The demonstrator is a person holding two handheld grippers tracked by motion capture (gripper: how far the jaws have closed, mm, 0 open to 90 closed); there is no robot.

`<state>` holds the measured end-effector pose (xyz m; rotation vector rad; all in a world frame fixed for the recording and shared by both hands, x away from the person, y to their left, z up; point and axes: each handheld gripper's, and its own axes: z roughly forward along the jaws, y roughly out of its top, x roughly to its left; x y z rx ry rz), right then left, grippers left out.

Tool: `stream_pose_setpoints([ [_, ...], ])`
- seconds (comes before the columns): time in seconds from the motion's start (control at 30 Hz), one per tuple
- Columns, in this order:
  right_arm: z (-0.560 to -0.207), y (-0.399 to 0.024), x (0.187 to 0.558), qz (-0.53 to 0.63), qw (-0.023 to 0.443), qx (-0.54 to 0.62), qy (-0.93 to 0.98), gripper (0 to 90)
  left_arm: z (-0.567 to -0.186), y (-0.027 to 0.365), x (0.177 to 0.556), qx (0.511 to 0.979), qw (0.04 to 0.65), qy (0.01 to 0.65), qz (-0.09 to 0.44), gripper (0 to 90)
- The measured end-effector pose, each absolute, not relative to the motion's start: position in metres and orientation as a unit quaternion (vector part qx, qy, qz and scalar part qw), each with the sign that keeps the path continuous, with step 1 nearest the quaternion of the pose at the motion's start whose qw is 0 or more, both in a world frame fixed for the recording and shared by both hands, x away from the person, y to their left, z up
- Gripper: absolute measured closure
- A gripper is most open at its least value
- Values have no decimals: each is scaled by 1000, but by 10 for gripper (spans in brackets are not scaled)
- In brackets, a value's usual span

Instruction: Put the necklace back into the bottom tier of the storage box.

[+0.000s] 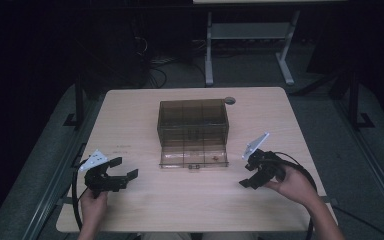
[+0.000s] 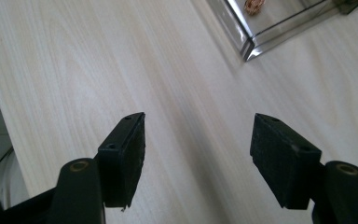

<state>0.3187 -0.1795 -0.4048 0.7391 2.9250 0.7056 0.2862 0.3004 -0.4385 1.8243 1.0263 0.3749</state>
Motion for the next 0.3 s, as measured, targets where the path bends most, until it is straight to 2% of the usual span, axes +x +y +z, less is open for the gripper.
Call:
stream_pose_setpoints([
  [0.3,-416,-191,299,233,30,252,939,340,-438,302,287,752,484,419,157,129],
])
